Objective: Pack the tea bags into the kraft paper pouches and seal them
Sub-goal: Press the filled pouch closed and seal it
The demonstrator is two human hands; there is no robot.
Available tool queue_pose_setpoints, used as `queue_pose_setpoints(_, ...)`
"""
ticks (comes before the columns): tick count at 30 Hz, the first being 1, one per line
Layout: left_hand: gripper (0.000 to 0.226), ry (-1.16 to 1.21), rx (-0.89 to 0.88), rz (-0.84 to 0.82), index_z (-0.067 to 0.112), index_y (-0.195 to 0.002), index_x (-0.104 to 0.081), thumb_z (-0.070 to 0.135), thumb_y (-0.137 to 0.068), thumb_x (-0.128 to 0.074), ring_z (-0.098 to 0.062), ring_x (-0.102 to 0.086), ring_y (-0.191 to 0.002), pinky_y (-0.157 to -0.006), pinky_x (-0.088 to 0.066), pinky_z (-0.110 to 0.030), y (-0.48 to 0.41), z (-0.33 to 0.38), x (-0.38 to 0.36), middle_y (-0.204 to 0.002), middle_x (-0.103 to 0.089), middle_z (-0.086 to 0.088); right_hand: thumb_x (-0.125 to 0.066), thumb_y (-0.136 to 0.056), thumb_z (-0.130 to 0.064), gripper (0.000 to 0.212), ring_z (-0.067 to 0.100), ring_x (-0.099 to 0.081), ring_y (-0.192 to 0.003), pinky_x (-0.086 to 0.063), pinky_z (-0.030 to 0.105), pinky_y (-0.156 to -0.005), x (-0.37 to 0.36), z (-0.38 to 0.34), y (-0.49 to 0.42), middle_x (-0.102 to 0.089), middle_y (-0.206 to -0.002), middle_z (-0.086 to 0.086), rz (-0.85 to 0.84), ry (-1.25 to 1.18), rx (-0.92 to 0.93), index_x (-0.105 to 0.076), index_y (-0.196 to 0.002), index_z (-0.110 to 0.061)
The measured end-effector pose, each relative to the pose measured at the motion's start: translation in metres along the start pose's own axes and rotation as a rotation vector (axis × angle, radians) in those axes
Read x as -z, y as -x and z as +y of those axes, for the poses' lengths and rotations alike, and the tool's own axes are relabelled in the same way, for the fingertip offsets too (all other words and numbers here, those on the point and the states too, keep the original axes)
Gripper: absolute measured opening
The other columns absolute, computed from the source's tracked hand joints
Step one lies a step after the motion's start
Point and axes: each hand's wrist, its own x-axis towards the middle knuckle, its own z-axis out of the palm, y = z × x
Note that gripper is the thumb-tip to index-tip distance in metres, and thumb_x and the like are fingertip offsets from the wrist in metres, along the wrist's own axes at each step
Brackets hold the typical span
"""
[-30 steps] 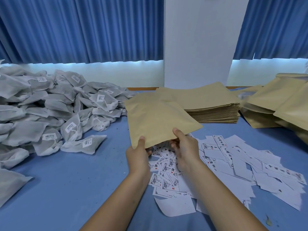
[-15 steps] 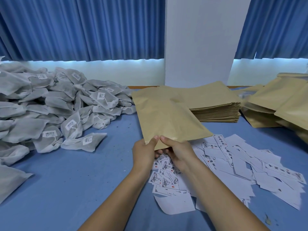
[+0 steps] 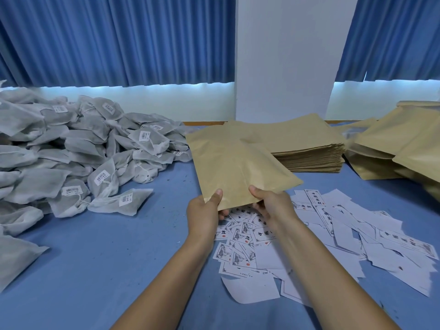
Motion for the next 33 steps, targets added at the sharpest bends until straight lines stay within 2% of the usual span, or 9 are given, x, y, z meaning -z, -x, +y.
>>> queue_pose_setpoints(7, 0.024, 0.044, 0.015, 0.032, 0.011, -0.074, -0.059, 0.025, -0.094, -0.06, -0.015, -0.048, -0.043, -0.071, -0.054, -0.051, -0.005, 0.002, 0.004, -0.047, -0.058, 0.0, -0.069, -0.086, -0.009, 0.017, 0.017, -0.06, -0.069, -0.051, 0.023, -0.058, 0.016, -0.011, -0.009, -0.066, -0.097, 0.01, 0.075, 0.014, 0.059, -0.062, -0.101, -0.005)
queue_pose_setpoints(12, 0.019, 0.063, -0.007, 0.046, 0.004, -0.087, -0.062, 0.021, -0.094, -0.059, -0.008, -0.054, -0.039, -0.044, -0.047, -0.02, -0.01, 0.002, 0.009, -0.059, -0.062, -0.004, -0.055, -0.096, -0.009, 0.004, 0.019, -0.063, -0.073, -0.054, 0.022, -0.05, 0.015, -0.012, -0.013, -0.063, -0.094, 0.008, -0.001, -0.012, 0.011, -0.056, -0.098, -0.006)
queue_pose_setpoints(15, 0.014, 0.211, 0.098, -0.06, 0.006, -0.1, -0.061, 0.018, -0.093, -0.06, -0.017, -0.069, -0.071, -0.065, -0.059, -0.032, -0.014, 0.008, 0.012, -0.087, -0.07, -0.008, -0.044, -0.099, -0.002, 0.009, 0.02, -0.064, -0.052, -0.054, 0.023, -0.047, 0.016, -0.018, -0.009, -0.062, -0.084, 0.013, 0.004, 0.135, 0.075, -0.048, -0.107, -0.002)
queue_pose_setpoints(18, 0.021, 0.081, 0.065, -0.102, 0.017, -0.115, -0.053, 0.016, -0.095, -0.058, -0.025, -0.063, -0.099, -0.09, -0.052, -0.048, -0.019, 0.017, 0.009, -0.116, -0.064, -0.007, -0.043, -0.098, 0.0, 0.015, 0.023, -0.064, -0.049, -0.054, 0.028, -0.047, 0.02, -0.03, 0.004, -0.063, -0.08, 0.014, 0.03, 0.333, 0.167, -0.053, -0.109, 0.0)
queue_pose_setpoints(21, 0.033, 0.015, -0.099, -0.121, 0.026, -0.125, -0.048, 0.016, -0.095, -0.057, -0.011, -0.064, -0.089, -0.069, -0.057, -0.034, -0.018, 0.031, -0.007, -0.116, -0.061, 0.004, -0.042, -0.098, -0.002, 0.017, 0.018, -0.061, -0.04, -0.047, 0.021, -0.039, 0.03, -0.052, 0.018, -0.064, -0.08, 0.012, 0.063, 0.341, 0.251, -0.054, -0.11, 0.0)
queue_pose_setpoints(24, 0.041, 0.027, -0.254, -0.161, 0.028, -0.132, -0.047, 0.021, -0.093, -0.061, -0.001, -0.06, -0.094, -0.074, -0.049, -0.023, -0.012, 0.045, -0.039, -0.111, -0.061, 0.017, -0.04, -0.099, -0.006, 0.021, 0.018, -0.061, -0.038, -0.047, 0.021, -0.04, 0.048, -0.079, 0.032, -0.064, -0.072, 0.016, 0.155, 0.269, 0.347, -0.052, -0.116, 0.001)
queue_pose_setpoints(28, 0.039, 0.091, -0.135, -0.451, 0.021, -0.121, -0.053, 0.017, -0.086, -0.07, -0.014, -0.065, -0.094, -0.065, -0.055, -0.024, 0.016, 0.062, -0.103, -0.108, -0.067, 0.003, -0.041, -0.099, -0.007, 0.016, 0.019, -0.063, -0.041, -0.056, 0.032, -0.057, 0.097, -0.105, 0.05, -0.064, -0.083, 0.006, 0.375, 0.065, 0.393, -0.053, -0.11, -0.008)
queue_pose_setpoints(30, 0.037, -0.017, -0.084, -0.591, 0.016, -0.119, -0.053, 0.013, -0.086, -0.069, -0.018, -0.067, -0.082, -0.05, -0.052, -0.025, 0.033, 0.066, -0.134, -0.103, -0.067, -0.003, -0.04, -0.098, -0.005, 0.018, 0.019, -0.063, -0.042, -0.054, 0.026, -0.049, 0.132, -0.11, 0.06, -0.065, -0.083, 0.007, 0.462, -0.023, 0.39, -0.054, -0.108, -0.008)
queue_pose_setpoints(33, 0.023, -0.083, -0.031, -0.764, 0.015, -0.108, -0.054, 0.01, -0.089, -0.066, -0.015, -0.063, -0.051, -0.046, -0.048, -0.024, 0.061, 0.07, -0.179, -0.083, -0.069, -0.005, -0.041, -0.098, 0.0, 0.017, 0.024, -0.063, -0.052, -0.049, 0.02, -0.041, 0.181, -0.119, 0.075, -0.062, -0.091, 0.008, 0.552, -0.227, 0.397, -0.054, -0.109, -0.004)
